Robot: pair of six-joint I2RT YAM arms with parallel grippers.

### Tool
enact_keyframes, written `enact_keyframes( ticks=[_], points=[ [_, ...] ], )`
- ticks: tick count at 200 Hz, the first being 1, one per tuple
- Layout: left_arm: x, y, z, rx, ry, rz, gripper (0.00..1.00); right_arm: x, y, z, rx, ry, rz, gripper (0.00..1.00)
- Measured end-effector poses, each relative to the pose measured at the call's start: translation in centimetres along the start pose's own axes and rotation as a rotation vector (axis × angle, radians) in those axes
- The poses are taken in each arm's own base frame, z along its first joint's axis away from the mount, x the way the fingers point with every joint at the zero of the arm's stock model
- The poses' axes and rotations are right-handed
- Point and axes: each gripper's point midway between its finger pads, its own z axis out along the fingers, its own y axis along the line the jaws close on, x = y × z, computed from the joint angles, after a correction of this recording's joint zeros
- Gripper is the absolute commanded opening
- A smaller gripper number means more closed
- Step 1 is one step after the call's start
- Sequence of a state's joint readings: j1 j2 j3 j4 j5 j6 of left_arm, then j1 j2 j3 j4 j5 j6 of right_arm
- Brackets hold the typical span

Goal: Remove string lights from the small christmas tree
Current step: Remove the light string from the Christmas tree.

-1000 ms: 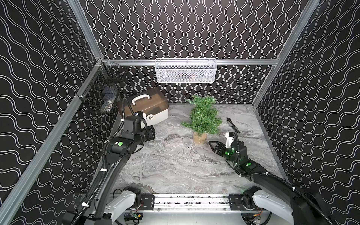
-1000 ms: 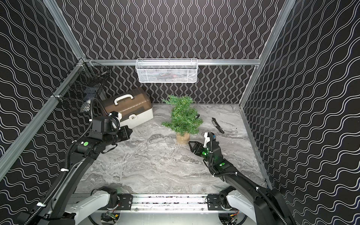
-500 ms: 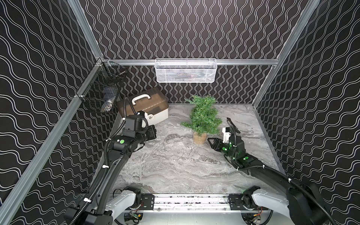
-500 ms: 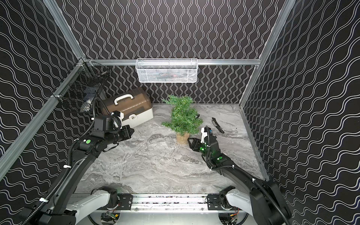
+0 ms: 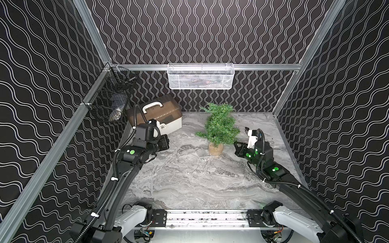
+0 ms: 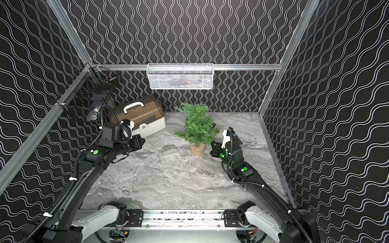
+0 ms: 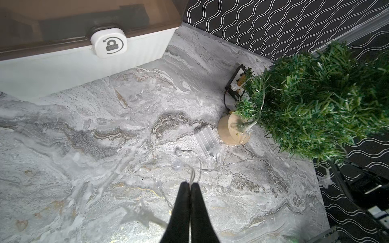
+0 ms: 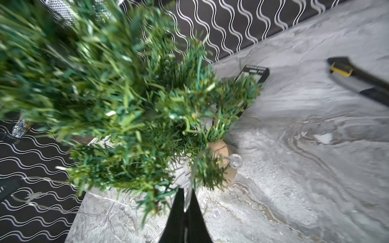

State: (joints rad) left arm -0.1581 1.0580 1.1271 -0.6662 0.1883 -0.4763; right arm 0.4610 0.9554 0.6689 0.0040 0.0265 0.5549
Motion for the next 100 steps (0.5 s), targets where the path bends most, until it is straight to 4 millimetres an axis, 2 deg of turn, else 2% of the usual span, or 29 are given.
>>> enact_keyframes(
  ticks=[25, 41, 66, 100],
  points=[
    [0.1, 0.0, 0.0, -0.001, 0.001, 0.000, 0.00, -1.4, 0.4, -0.7, 0.032, -0.006, -0.041, 0.00],
    [0.2, 0.1, 0.1, -0.002, 0.005, -0.001, 0.00, -2.5, -0.1, -0.8, 0.076, -0.017, -0.065, 0.00],
    [0.4, 0.2, 0.3, -0.002, 0.011, -0.003, 0.00, -3.5, -2.9, -0.5, 0.195, -0.026, -0.069, 0.00],
    [0.3, -0.2, 0.3, 0.022, 0.007, 0.000, 0.00, -2.8, -6.9, -0.5, 0.310, 0.005, -0.022, 0.00]
  ],
)
